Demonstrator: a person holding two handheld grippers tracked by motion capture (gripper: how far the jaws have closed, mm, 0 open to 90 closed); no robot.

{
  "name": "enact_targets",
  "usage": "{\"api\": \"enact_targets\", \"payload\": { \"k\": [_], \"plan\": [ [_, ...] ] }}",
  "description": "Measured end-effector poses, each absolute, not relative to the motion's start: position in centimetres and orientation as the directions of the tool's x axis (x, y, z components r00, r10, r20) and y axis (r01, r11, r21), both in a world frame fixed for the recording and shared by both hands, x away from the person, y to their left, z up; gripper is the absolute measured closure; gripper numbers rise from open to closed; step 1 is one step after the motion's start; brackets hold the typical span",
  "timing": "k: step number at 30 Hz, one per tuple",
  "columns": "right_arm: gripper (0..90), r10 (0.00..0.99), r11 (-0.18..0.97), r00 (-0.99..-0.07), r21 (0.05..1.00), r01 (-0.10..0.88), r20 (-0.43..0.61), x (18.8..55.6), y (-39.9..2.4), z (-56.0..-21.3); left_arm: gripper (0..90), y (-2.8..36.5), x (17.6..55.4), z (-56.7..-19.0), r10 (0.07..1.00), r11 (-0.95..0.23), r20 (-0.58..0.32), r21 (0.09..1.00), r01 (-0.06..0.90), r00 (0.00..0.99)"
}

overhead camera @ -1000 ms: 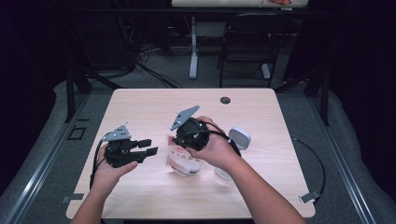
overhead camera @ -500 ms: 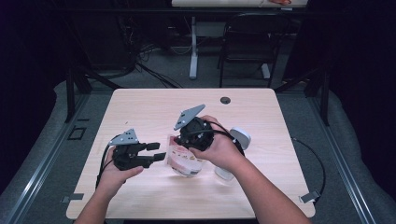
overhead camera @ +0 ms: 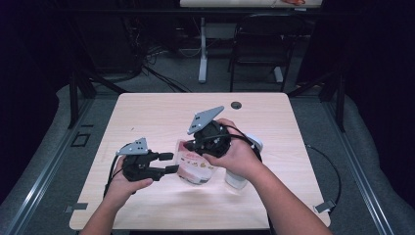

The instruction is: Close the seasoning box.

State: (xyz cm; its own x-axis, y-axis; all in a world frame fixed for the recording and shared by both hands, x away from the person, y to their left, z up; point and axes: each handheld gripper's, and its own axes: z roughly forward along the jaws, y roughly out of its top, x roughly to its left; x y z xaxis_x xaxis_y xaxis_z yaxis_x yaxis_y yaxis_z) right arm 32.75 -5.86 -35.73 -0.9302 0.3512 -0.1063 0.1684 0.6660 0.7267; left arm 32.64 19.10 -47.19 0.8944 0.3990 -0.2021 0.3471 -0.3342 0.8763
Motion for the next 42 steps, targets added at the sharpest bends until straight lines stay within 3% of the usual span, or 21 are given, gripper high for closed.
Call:
{"api": "enact_targets", "payload": {
  "k": [16, 42],
  "plan": [
    [90.0, 0.325, 0.655, -0.939, 0.744, 0.135, -0.115, 32.2, -5.6, -34.5, 46.0, 17.6, 32.5, -48.3, 0.354, -0.383, -0.206, 0.858, 0.342, 0.912],
    [90.0, 0.295, 0.656, -0.946, 0.748, 0.096, -0.137, 31.6, -4.8, -33.2, 36.3, 16.4, 32.7, -50.0, 0.32, -0.43, -0.209, 0.837, 0.339, 0.924]
  ]
}}
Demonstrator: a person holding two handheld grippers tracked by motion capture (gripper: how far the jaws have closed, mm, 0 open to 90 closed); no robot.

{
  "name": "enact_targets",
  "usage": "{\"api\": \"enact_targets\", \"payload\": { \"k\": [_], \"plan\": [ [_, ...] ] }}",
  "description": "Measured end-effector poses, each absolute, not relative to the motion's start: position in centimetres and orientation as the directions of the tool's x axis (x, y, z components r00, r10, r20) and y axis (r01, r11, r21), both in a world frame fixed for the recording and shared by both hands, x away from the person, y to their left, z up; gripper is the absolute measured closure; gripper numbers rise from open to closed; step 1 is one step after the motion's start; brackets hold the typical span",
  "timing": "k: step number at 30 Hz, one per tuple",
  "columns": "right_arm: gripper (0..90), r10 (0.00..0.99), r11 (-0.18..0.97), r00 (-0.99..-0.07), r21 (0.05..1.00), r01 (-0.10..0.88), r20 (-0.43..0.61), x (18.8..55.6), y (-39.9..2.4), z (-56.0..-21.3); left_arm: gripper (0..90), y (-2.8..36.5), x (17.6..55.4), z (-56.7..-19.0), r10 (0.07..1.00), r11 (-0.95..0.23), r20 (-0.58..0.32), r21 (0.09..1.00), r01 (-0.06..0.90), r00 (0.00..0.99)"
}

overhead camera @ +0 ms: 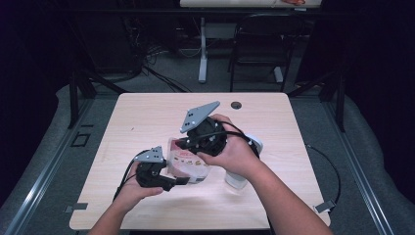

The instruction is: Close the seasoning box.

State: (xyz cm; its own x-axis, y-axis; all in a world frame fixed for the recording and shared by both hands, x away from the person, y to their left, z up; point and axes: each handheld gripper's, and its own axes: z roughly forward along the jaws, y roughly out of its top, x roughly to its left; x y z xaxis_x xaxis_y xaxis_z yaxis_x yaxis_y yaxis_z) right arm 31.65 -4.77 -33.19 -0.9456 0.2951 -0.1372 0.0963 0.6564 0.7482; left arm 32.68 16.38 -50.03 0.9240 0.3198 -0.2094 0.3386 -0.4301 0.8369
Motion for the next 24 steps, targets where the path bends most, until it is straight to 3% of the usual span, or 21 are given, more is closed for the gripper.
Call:
{"api": "enact_targets", "payload": {
  "k": [24],
  "plan": [
    [90.0, 0.302, 0.65, -0.944, 0.754, 0.1, -0.135, 31.6, -5.1, -33.3, 37.9, 15.9, 32.8, -51.1, 0.306, -0.459, -0.212, 0.821, 0.339, 0.928]
  ]
}}
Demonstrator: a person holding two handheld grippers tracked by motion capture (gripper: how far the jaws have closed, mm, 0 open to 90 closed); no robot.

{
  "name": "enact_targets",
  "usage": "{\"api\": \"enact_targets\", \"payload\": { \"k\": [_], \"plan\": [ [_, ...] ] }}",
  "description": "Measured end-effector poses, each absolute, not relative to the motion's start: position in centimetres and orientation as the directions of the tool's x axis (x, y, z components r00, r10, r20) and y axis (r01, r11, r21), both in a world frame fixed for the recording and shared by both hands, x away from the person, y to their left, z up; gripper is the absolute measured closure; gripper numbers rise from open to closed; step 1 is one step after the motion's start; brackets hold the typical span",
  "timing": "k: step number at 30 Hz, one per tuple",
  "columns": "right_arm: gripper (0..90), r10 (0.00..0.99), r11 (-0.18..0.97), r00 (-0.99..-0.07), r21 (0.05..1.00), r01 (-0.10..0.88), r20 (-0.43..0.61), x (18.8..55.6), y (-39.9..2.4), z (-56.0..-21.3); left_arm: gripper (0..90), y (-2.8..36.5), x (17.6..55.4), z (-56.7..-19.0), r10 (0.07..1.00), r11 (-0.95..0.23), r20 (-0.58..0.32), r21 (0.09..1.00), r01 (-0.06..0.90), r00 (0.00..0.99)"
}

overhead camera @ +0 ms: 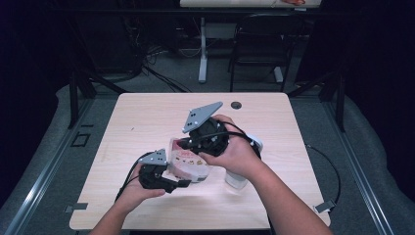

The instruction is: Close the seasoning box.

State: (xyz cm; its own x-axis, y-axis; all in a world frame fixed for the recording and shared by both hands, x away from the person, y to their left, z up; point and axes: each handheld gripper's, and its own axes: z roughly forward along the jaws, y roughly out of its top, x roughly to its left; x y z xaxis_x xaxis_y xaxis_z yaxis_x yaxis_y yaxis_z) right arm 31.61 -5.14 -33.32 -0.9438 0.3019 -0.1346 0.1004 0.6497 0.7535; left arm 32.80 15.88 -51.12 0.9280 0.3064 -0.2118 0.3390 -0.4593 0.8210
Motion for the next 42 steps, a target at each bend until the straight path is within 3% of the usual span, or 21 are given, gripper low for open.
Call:
{"api": "enact_targets", "payload": {
  "k": [6, 19, 42],
  "plan": [
    [90.0, 0.299, 0.65, -0.944, 0.754, 0.098, -0.135, 31.6, -5.1, -33.3, 38.5, 15.9, 32.8, -51.1, 0.311, -0.463, -0.212, 0.817, 0.343, 0.926],
    [89.9, 0.302, 0.638, -0.945, 0.763, 0.101, -0.128, 31.7, -5.5, -33.4, 56.9, 16.2, 32.8, -51.0, 0.284, -0.467, -0.224, 0.817, 0.339, 0.932],
    [84.8, 0.329, 0.617, -0.938, 0.776, 0.128, -0.107, 32.0, -6.6, -33.9, 62.1, 16.5, 33.0, -50.7, 0.3, -0.524, -0.22, 0.775, 0.353, 0.928]
  ]
}}
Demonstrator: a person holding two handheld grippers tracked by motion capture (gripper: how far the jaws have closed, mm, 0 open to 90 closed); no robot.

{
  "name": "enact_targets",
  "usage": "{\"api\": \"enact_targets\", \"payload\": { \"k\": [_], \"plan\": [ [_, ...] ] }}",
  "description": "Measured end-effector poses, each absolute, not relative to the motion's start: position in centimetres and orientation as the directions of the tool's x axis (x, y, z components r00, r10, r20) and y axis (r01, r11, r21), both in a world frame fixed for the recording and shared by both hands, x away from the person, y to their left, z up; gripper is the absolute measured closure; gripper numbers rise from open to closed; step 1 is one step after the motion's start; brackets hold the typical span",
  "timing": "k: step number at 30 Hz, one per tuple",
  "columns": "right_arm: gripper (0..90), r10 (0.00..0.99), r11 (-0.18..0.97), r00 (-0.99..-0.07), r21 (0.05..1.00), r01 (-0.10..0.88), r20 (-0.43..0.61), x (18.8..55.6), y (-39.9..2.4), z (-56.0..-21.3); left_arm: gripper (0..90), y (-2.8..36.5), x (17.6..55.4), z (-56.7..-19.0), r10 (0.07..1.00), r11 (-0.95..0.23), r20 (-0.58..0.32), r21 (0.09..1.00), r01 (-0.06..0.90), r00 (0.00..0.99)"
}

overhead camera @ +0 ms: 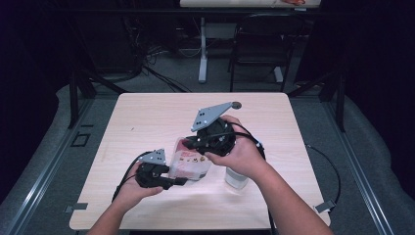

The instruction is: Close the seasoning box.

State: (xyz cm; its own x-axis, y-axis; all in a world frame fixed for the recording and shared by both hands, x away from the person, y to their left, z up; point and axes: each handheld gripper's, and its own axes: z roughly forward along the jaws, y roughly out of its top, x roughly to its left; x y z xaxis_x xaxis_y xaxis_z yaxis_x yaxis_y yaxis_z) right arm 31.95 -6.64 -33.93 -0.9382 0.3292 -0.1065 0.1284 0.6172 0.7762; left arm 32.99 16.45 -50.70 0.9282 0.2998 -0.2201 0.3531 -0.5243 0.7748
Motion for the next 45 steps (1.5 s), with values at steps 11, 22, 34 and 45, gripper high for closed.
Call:
{"api": "enact_targets", "payload": {
  "k": [11, 22, 34, 45],
  "plan": [
    [76.1, 0.343, 0.603, -0.934, 0.786, 0.138, -0.099, 32.0, -7.7, -34.2, 62.9, 16.7, 33.1, -50.7, 0.3, -0.531, -0.227, 0.767, 0.36, 0.927],
    [73.9, 0.383, 0.576, -0.92, 0.801, 0.165, -0.086, 32.0, -9.6, -35.1, 63.2, 16.9, 33.1, -50.6, 0.309, -0.546, -0.219, 0.756, 0.361, 0.926],
    [77.6, 0.399, 0.556, -0.914, 0.812, 0.176, -0.075, 31.9, -11.3, -36.4, 63.6, 16.8, 33.1, -50.8, 0.3, -0.577, -0.211, 0.737, 0.353, 0.93],
    [87.5, 0.411, 0.531, -0.908, 0.831, 0.165, -0.083, 31.7, -12.2, -37.7, 64.4, 17.1, 33.1, -50.5, 0.308, -0.59, -0.203, 0.726, 0.354, 0.93]
  ]
}}
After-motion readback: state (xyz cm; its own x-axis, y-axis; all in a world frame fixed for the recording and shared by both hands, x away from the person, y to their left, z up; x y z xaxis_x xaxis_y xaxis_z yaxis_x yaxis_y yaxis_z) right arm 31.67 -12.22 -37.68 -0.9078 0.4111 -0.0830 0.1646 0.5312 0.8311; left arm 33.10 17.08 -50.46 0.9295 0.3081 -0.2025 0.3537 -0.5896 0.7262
